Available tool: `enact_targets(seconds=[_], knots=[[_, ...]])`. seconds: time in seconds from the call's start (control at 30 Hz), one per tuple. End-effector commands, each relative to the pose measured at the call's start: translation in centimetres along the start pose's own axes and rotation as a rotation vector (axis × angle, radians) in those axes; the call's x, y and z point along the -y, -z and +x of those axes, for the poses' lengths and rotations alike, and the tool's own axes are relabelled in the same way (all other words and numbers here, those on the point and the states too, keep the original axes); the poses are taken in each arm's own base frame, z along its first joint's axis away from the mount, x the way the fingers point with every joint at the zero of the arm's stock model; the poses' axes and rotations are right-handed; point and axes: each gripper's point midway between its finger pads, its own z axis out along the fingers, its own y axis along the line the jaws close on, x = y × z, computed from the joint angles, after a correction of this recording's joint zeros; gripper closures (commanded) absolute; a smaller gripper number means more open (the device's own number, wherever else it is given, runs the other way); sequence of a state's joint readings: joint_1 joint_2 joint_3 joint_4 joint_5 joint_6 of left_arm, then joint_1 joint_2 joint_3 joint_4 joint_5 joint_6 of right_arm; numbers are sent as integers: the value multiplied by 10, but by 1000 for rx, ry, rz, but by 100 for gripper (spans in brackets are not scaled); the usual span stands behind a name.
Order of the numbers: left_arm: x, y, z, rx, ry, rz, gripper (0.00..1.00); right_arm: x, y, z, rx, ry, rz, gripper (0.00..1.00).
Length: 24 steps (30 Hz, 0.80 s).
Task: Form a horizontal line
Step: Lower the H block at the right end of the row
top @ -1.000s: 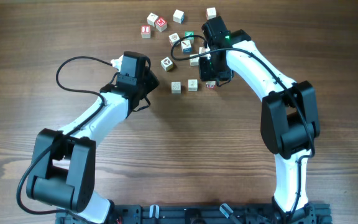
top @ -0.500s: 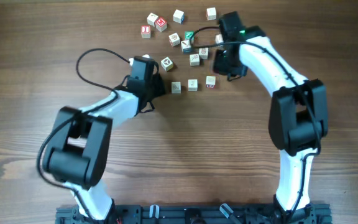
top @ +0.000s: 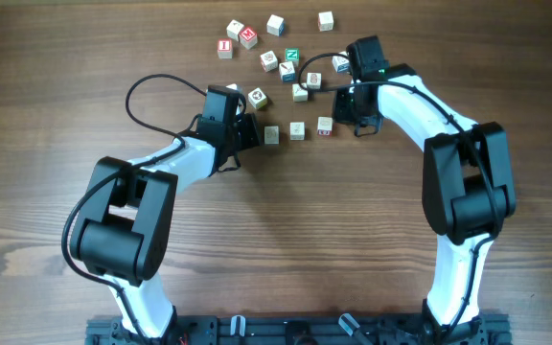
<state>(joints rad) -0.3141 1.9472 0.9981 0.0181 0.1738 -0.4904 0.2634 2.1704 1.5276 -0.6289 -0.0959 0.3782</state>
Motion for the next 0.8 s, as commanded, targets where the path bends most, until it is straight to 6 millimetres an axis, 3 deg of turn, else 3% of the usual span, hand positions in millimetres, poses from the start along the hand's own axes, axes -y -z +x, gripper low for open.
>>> enact_targets(seconds=[0.0, 0.43, 0.77], knots=[[-21, -15, 35, -101, 6, -49, 96, -13, -17, 31, -97, 88, -104, 89], [-17, -16, 27, -68, 26, -31, 96, -29, -14, 45, -150, 125, -212, 96], [-16, -16, 26, -65, 25, -29, 96, -33, -13, 49, -182, 13, -225, 96]])
